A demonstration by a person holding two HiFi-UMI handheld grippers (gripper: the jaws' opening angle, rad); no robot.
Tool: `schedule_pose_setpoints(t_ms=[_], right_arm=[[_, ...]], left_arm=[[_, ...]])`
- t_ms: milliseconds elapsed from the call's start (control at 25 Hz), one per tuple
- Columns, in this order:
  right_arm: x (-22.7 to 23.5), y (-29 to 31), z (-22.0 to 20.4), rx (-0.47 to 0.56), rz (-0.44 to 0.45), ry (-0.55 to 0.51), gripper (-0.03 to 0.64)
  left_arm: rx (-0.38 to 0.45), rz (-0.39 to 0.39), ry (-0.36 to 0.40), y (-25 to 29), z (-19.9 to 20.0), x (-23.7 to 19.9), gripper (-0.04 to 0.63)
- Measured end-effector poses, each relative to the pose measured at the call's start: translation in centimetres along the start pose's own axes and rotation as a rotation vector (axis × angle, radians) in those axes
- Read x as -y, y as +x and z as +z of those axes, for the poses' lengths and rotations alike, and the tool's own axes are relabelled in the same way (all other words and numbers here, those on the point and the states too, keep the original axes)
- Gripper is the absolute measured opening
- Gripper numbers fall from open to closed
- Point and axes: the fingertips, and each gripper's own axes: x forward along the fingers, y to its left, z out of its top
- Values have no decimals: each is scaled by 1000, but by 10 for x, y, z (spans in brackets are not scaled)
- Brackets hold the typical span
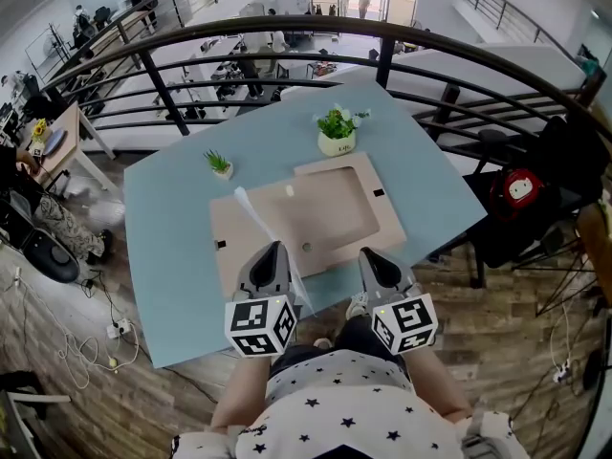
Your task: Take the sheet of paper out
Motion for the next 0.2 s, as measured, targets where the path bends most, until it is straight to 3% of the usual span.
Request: schedule_pose_setpoints(t_ms=[200], right_arm=[[3,-1,1,2,-1,-2,6]], left_arm=[[2,1,-3,2,1,2,0]])
